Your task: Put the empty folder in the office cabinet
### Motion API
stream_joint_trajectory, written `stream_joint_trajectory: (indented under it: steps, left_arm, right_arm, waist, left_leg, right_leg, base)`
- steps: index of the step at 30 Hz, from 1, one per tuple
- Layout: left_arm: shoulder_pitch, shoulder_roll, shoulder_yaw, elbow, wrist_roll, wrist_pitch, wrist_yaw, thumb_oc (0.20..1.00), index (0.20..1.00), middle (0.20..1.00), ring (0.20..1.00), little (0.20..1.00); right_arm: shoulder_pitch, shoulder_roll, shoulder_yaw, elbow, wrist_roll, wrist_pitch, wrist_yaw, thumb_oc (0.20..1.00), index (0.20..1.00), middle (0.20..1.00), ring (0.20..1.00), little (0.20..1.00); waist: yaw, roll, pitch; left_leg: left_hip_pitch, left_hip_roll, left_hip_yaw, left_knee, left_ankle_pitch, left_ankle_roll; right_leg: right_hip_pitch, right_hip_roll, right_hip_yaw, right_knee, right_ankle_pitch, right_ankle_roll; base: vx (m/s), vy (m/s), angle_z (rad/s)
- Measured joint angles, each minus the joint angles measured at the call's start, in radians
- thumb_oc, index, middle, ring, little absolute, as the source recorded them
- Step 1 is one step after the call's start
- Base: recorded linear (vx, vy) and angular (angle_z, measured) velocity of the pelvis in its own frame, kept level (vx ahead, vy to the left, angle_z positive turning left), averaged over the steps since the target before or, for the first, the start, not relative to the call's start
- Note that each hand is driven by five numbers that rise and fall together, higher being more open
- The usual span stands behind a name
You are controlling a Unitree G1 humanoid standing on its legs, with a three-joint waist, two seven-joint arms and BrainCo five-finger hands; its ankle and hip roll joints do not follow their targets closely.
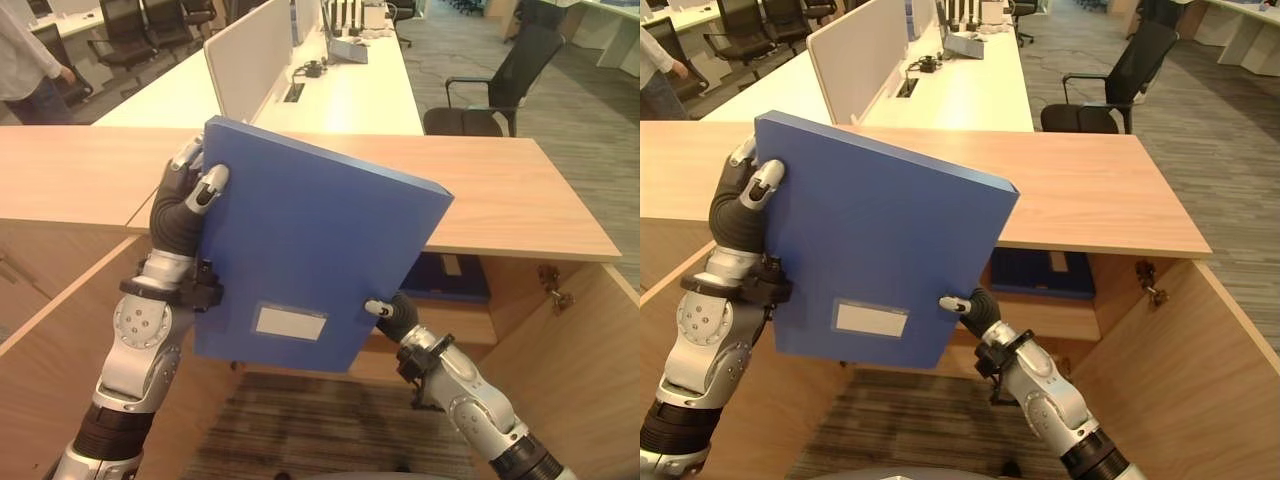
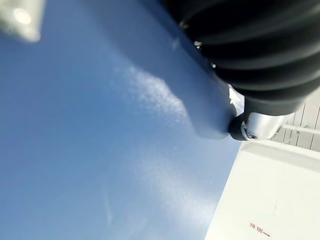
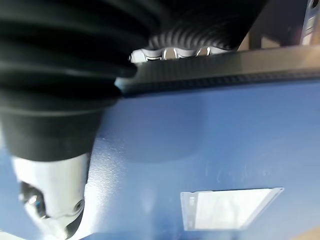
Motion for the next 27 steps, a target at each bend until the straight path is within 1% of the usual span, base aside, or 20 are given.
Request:
stream_joint_trajectory:
  steps: [2, 3, 13, 14, 15, 20, 27]
  left_arm:
    - [-0.026, -0.030, -0.028, 0.016, 0.007, 0.000, 0.015, 0.200, 0.200, 0.200, 0.200, 0.200]
    - [-0.031, -0.030, -0.033, 0.028, 0.008, 0.003, 0.021, 0.200, 0.200, 0.200, 0.200, 0.200]
    - [-0.032, -0.041, -0.050, 0.050, 0.008, 0.004, 0.047, 0.200, 0.200, 0.200, 0.200, 0.200]
    - [-0.032, -0.045, -0.050, 0.052, 0.008, 0.005, 0.046, 0.200, 0.200, 0.200, 0.200, 0.200]
    - [-0.032, -0.045, -0.051, 0.052, 0.008, 0.005, 0.046, 0.200, 0.200, 0.200, 0.200, 0.200]
    - [-0.032, -0.061, -0.063, 0.064, 0.008, 0.008, 0.050, 0.200, 0.200, 0.200, 0.200, 0.200]
    - [-0.032, -0.073, -0.064, 0.070, 0.002, 0.012, 0.051, 0.200, 0.200, 0.200, 0.200, 0.200]
  right_arm:
    - [-0.015, 0.006, 0.010, 0.034, -0.019, -0.031, -0.030, 1.000, 1.000, 1.000, 1.000, 1.000]
    - [-0.039, 0.008, 0.018, 0.067, -0.028, -0.037, -0.041, 1.000, 1.000, 1.000, 1.000, 1.000]
    - [-0.041, 0.012, 0.025, 0.070, -0.038, -0.041, -0.081, 1.000, 1.000, 1.000, 1.000, 1.000]
    - [-0.041, 0.007, 0.024, 0.070, -0.069, -0.041, -0.089, 0.498, 0.498, 0.498, 0.498, 0.498]
    - [-0.041, 0.005, 0.023, 0.070, -0.084, -0.043, -0.095, 0.200, 0.200, 0.200, 0.200, 0.200]
    - [-0.041, -0.007, 0.010, 0.069, -0.179, -0.066, -0.110, 0.200, 0.200, 0.200, 0.200, 0.200]
    - [-0.041, -0.008, 0.000, 0.069, -0.195, -0.083, -0.108, 0.200, 0.200, 0.200, 0.200, 0.200]
  waist:
    - [0.003, -0.001, 0.000]
    - [0.001, 0.000, 0.000]
    - [0.000, 0.001, 0.000]
    - [0.000, 0.001, 0.000]
    - [0.000, 0.001, 0.000]
    - [-0.002, 0.002, 0.000]
    - [-0.003, 0.002, 0.000]
  left_leg:
    - [0.000, 0.000, 0.000, 0.000, 0.000, 0.000]
    - [0.001, 0.000, 0.000, 0.000, 0.000, 0.000]
    - [0.001, 0.000, -0.001, 0.000, 0.000, 0.000]
    - [0.001, 0.000, -0.001, 0.000, 0.000, 0.000]
    - [0.001, 0.000, -0.001, 0.000, 0.000, 0.000]
    - [0.001, 0.000, -0.001, 0.000, 0.000, 0.000]
    - [0.001, 0.000, -0.001, 0.000, 0.000, 0.000]
  right_leg:
    - [0.002, 0.000, -0.001, 0.000, 0.000, 0.000]
    - [0.002, 0.000, -0.001, 0.000, 0.000, 0.000]
    - [0.002, 0.000, -0.002, 0.000, 0.000, 0.000]
    - [0.002, 0.000, -0.002, 0.000, 0.000, 0.000]
    - [0.002, 0.000, -0.002, 0.000, 0.000, 0.000]
    - [0.002, 0.000, -0.002, 0.000, 0.000, 0.000]
    - [0.002, 0.000, -0.002, 0.000, 0.000, 0.000]
  base:
    - [0.00, 0.000, 0.00]
    - [0.00, 0.000, 0.00]
    - [0.00, 0.000, 0.00]
    - [0.00, 0.000, 0.00]
    - [0.00, 0.000, 0.00]
    - [0.00, 0.000, 0.00]
    - [0.00, 0.000, 0.00]
